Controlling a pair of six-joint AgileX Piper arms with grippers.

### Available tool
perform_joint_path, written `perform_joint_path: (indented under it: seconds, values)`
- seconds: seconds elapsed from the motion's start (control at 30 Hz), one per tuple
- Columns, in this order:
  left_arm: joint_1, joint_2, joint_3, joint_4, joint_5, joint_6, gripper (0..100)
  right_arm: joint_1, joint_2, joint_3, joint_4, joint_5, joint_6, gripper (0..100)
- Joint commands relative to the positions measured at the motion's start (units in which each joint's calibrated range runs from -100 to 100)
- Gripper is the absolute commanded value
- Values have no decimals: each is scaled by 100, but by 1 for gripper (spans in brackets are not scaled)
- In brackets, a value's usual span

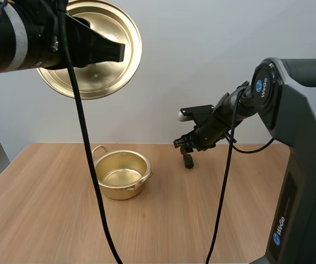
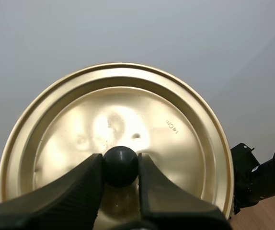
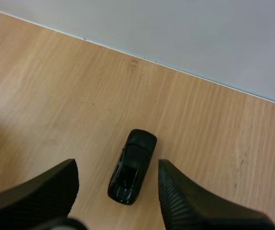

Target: Open the pot, put the car inside, and close it

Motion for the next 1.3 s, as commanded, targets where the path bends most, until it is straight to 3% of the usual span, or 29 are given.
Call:
perform_joint_path:
  seconds: [0.0, 0.4, 0.47, 0.57, 0.7, 0.73, 1.07, 1.27]
  values:
    - [2, 7, 4, -1, 18, 1, 0, 0, 68, -8, -7, -88, -19, 82]
    - [53, 7, 4, -88, 197, 1, 0, 27, 592, -174, 4, -105, -130, 77]
    - [53, 7, 4, -88, 197, 1, 0, 37, 652, -219, 4, -105, -130, 73]
    - [53, 7, 4, -88, 197, 1, 0, 45, 722, -248, -3, -105, -130, 49]
    - [53, 7, 4, -88, 197, 1, 0, 54, 727, -248, -3, -105, -130, 5]
    - [53, 7, 4, -88, 197, 1, 0, 54, 727, -248, -50, -105, -130, 0]
    - [53, 7, 4, -88, 197, 1, 0, 59, 629, -248, -132, -145, -130, 0]
    - [53, 7, 4, -88, 197, 1, 0, 59, -132, -248, -80, 89, -130, 0]
